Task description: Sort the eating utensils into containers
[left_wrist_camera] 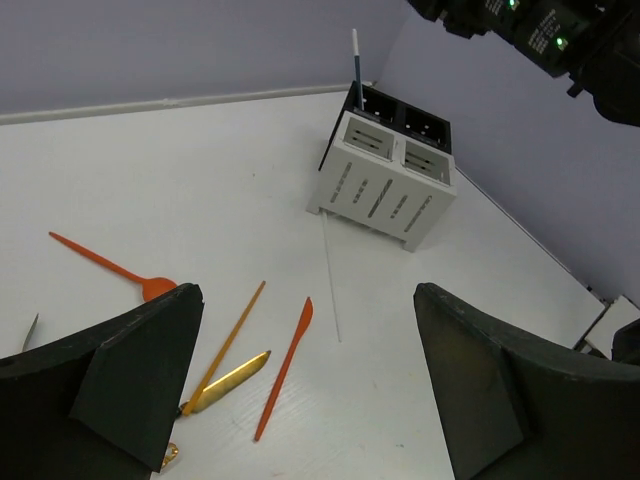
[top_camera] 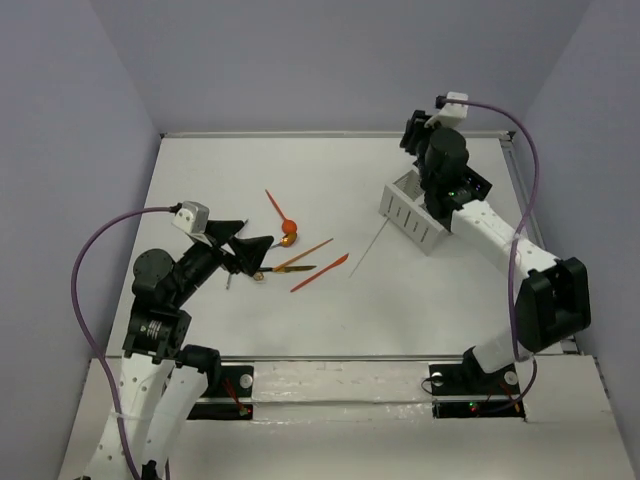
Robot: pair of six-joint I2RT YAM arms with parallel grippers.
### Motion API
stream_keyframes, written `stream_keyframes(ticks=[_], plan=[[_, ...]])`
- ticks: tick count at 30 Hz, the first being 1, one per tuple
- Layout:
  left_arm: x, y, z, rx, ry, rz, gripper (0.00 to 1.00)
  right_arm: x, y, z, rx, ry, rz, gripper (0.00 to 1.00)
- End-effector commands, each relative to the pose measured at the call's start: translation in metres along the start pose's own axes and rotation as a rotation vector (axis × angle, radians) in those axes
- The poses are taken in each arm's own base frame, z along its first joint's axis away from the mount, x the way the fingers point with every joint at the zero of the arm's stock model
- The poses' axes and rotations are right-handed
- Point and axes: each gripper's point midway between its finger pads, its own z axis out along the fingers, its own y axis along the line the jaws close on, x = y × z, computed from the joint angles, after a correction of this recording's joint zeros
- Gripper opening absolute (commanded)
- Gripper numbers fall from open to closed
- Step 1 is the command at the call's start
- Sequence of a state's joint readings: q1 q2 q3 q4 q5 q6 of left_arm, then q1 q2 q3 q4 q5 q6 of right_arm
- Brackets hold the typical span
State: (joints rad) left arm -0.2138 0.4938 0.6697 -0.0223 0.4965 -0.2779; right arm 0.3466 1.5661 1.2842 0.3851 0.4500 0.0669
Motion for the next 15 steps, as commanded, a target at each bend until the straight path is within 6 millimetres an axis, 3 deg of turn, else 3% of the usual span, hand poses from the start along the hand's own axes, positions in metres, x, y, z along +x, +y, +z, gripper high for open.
stream_keyframes(ticks=[1, 2, 3, 7, 12, 15], plan=[[-0.023, -0.012, -0.005, 0.032, -0.068, 0.038, 0.99, 0.084, 0.018, -0.069, 0.016, 0.259, 0.118, 0.47], [-0.023, -0.012, -0.005, 0.034, -0.069, 0.039, 0.99, 0.097, 0.020, -0.081, 0.018, 0.288, 0.134, 0.44], [-0.023, -0.015, -0.005, 0.045, -0.067, 0.039, 0.99, 0.127, 0.025, -0.102, 0.016, 0.358, 0.152, 0.43], [-0.023, -0.019, -0.006, 0.062, -0.070, 0.041, 0.99, 0.170, 0.033, -0.139, 0.041, 0.451, 0.156, 0.43], [-0.024, -0.021, -0.008, 0.066, -0.076, 0.043, 0.99, 0.222, 0.035, -0.151, 0.108, 0.580, 0.089, 0.51], [-0.023, -0.021, -0.008, 0.067, -0.073, 0.042, 0.99, 0.232, 0.040, -0.146, 0.137, 0.597, 0.073, 0.56]])
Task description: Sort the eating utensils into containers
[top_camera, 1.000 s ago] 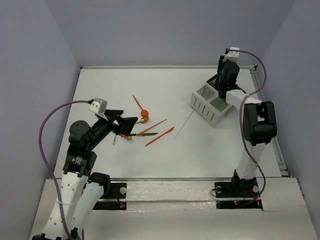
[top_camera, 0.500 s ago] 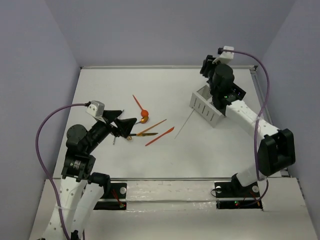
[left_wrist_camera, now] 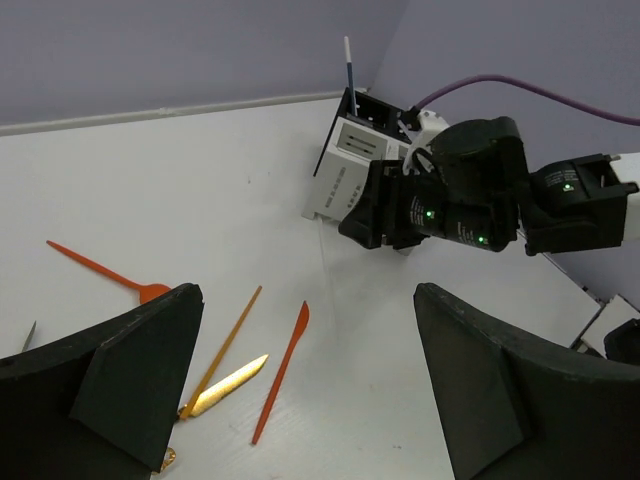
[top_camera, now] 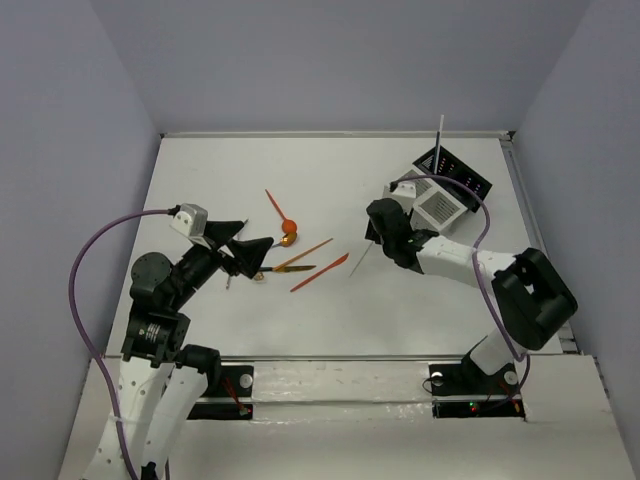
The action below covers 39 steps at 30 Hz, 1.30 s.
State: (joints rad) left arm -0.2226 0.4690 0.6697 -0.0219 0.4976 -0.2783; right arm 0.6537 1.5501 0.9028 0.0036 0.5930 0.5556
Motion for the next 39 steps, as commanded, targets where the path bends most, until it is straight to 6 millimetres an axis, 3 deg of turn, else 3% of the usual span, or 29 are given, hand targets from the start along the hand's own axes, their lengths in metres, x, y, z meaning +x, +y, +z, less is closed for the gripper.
stream_keyframes(ticks=[1, 6, 19, 22, 26, 39], plan=[[-0.020, -0.014, -0.003, 0.048, -0.055, 0.031, 0.99, 0.003, 0.002, 0.014, 0.098, 0.009, 0.054, 0.56], [-0.019, -0.015, -0.003, 0.053, -0.052, 0.031, 0.99, 0.017, 0.001, 0.031, 0.144, 0.022, 0.049, 0.56], [-0.015, -0.016, 0.000, 0.067, -0.034, 0.023, 0.99, 0.057, 0.008, 0.062, 0.152, 0.098, 0.004, 0.40], [-0.014, -0.015, 0.001, 0.066, -0.033, 0.022, 0.99, 0.065, 0.007, 0.064, 0.152, 0.121, -0.016, 0.30], [-0.014, -0.016, 0.001, 0.071, -0.031, 0.021, 0.99, 0.073, 0.003, 0.051, 0.152, 0.132, -0.041, 0.17], [-0.015, -0.017, 0.000, 0.072, -0.035, 0.021, 0.99, 0.146, 0.009, -0.029, -0.029, 0.397, -0.196, 0.13]])
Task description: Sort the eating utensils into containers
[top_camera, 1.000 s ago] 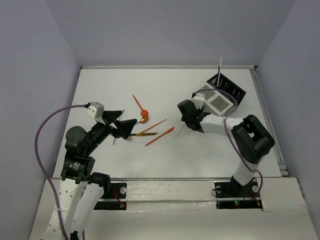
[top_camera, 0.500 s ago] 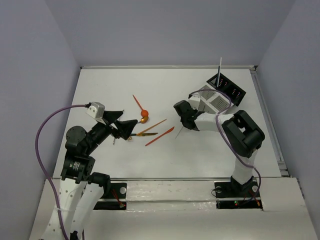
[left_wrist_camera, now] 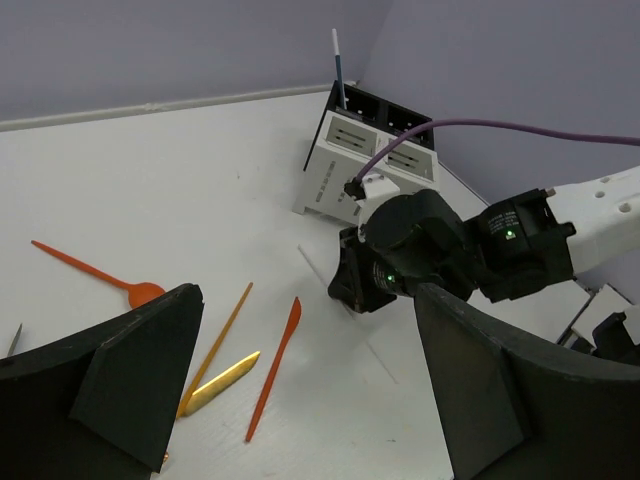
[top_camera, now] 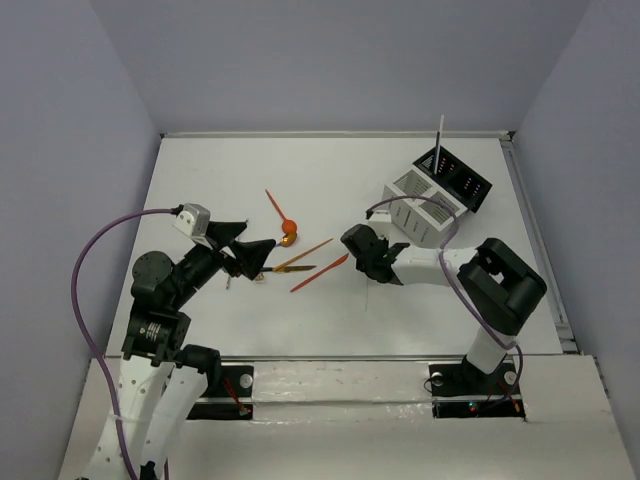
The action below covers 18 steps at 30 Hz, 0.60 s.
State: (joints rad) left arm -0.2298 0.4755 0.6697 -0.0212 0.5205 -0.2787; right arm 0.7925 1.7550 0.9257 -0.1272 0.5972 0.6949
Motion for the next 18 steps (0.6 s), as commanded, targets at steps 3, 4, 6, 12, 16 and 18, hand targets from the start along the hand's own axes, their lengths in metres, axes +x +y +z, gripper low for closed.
stream_keyframes(ticks=[3, 4, 6, 12, 16, 18], plan=[[-0.017, -0.012, 0.000, 0.046, -0.047, 0.025, 0.99, 0.049, -0.002, -0.023, -0.087, 0.199, -0.143, 0.20], [-0.017, -0.012, 0.000, 0.047, -0.045, 0.024, 0.99, 0.047, -0.003, -0.022, -0.080, 0.193, -0.156, 0.27], [-0.017, -0.012, 0.000, 0.046, -0.046, 0.024, 0.99, 0.042, -0.005, -0.020, -0.068, 0.189, -0.170, 0.31], [-0.017, -0.012, 0.000, 0.046, -0.046, 0.024, 0.99, 0.025, -0.006, -0.005, -0.082, 0.198, -0.193, 0.32], [-0.017, -0.012, -0.001, 0.046, -0.047, 0.025, 0.99, 0.021, -0.007, 0.007, -0.067, 0.219, -0.225, 0.32], [-0.017, -0.012, -0.001, 0.048, -0.047, 0.025, 0.99, 0.018, -0.008, 0.012, -0.058, 0.219, -0.224, 0.32]])
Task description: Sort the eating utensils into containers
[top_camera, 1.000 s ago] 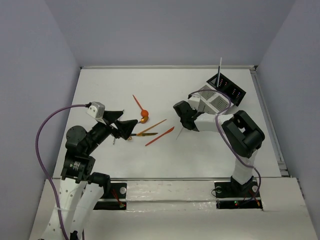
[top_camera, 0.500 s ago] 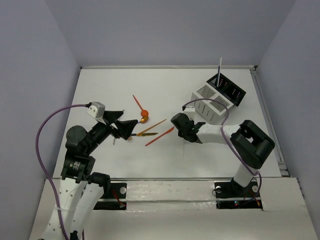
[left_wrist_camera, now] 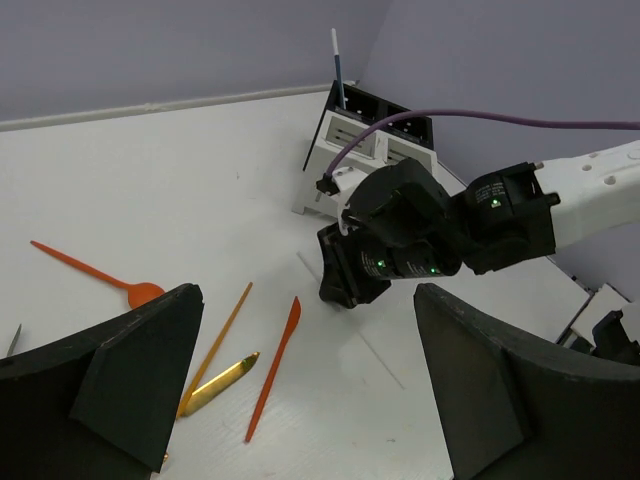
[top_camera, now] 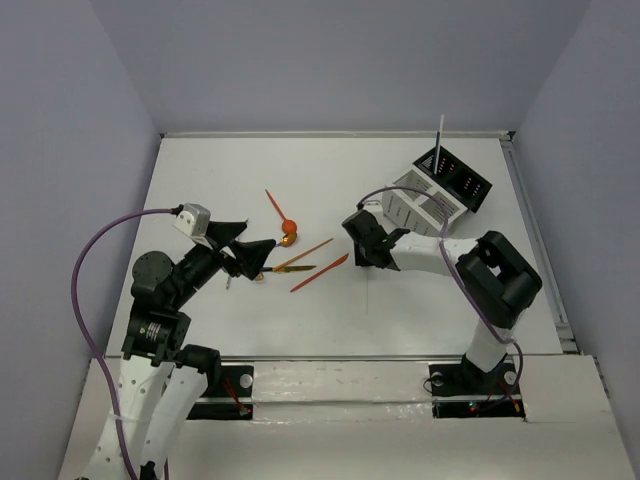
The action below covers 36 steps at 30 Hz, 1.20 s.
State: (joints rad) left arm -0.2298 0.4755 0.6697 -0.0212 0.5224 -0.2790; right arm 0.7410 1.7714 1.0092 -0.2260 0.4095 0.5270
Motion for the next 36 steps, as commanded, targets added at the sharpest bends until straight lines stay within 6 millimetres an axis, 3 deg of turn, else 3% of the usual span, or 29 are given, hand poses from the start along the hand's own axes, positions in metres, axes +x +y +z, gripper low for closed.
stream_keyframes(ticks=[1, 9, 13, 14, 16, 21, 23, 26, 27, 28, 32, 33, 34, 36], plan=[[-0.017, -0.012, -0.001, 0.044, -0.048, 0.025, 0.99, 0.015, -0.017, 0.016, 0.039, 0.089, -0.059, 0.32], [-0.016, -0.012, 0.000, 0.048, -0.044, 0.024, 0.99, 0.017, -0.021, 0.033, 0.048, 0.123, -0.067, 0.31], [-0.016, -0.012, 0.000, 0.048, -0.044, 0.024, 0.99, 0.015, -0.019, 0.035, 0.044, 0.125, -0.090, 0.16], [-0.016, -0.012, 0.000, 0.048, -0.044, 0.024, 0.99, 0.010, -0.018, 0.034, 0.046, 0.124, -0.105, 0.07], [-0.016, -0.012, 0.000, 0.046, -0.044, 0.024, 0.99, 0.000, -0.019, 0.032, 0.060, 0.105, -0.118, 0.07], [-0.017, -0.012, 0.000, 0.048, -0.044, 0.024, 0.99, -0.072, -0.007, 0.003, 0.014, -0.088, -0.072, 0.07], [-0.015, -0.011, 0.001, 0.044, -0.039, 0.021, 0.99, -0.115, -0.003, -0.026, -0.020, -0.226, -0.035, 0.07], [-0.015, -0.011, 0.001, 0.049, -0.038, 0.021, 0.99, -0.174, -0.018, -0.071, -0.026, -0.427, 0.050, 0.07], [-0.015, -0.012, 0.001, 0.050, -0.037, 0.021, 0.99, -0.191, -0.033, -0.081, -0.006, -0.477, 0.088, 0.07], [-0.015, -0.012, 0.001, 0.052, -0.038, 0.022, 0.99, -0.217, -0.043, -0.105, -0.012, -0.571, 0.126, 0.07], [-0.014, -0.013, 0.002, 0.058, -0.032, 0.019, 0.99, -0.280, -0.107, -0.147, 0.118, -0.791, 0.244, 0.07], [-0.014, -0.013, 0.002, 0.059, -0.031, 0.020, 0.99, -0.295, -0.121, -0.155, 0.136, -0.847, 0.278, 0.07], [-0.014, -0.013, 0.002, 0.061, -0.031, 0.021, 0.99, -0.307, -0.148, -0.159, 0.186, -0.886, 0.315, 0.07], [-0.012, -0.013, 0.003, 0.063, -0.023, 0.016, 0.99, -0.328, -0.175, -0.166, 0.230, -0.949, 0.352, 0.07]])
